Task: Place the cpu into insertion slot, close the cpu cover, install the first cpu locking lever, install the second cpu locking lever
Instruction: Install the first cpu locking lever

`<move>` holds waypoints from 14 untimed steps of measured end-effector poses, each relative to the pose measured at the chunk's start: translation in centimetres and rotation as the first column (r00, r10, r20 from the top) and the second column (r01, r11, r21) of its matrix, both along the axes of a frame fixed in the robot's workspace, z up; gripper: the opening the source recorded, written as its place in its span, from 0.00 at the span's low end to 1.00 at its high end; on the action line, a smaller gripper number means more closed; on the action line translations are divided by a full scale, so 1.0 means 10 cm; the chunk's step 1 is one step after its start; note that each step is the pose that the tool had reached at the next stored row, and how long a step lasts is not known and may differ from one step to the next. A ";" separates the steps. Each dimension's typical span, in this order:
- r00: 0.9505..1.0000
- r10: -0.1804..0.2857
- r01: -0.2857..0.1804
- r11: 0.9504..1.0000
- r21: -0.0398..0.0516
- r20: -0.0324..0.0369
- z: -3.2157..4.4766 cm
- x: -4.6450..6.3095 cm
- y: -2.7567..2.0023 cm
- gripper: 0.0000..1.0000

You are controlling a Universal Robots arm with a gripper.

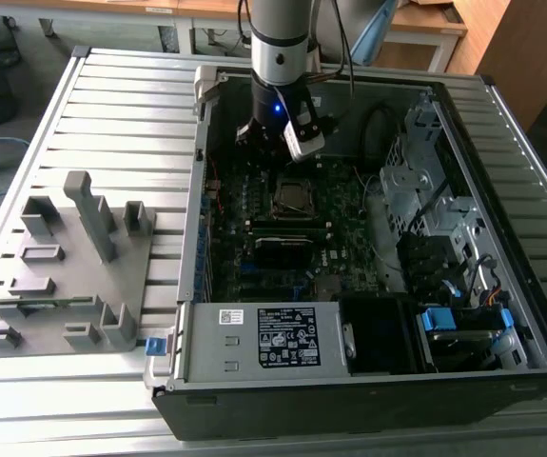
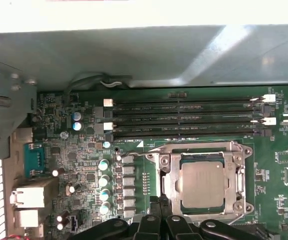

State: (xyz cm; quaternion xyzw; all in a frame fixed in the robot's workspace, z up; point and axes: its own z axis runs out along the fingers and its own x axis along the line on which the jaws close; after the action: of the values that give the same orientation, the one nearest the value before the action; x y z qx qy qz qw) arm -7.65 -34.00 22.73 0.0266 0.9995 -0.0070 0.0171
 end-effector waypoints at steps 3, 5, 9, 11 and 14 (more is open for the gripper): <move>1.000 0.000 0.000 1.000 0.000 0.000 0.055 0.00 0.000 0.10; 1.000 0.000 0.000 1.000 0.000 0.000 0.075 0.00 0.000 0.10; 1.000 0.000 0.000 1.000 0.000 0.000 0.076 -0.02 0.000 0.10; 1.000 0.000 0.000 1.000 0.000 0.000 0.072 -0.06 0.000 0.10; 1.000 0.000 0.000 1.000 -0.001 0.000 0.064 -0.13 0.000 0.10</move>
State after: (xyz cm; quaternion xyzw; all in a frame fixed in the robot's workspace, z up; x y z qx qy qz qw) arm -8.98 -34.00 23.36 0.0266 0.9995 -0.0076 0.0171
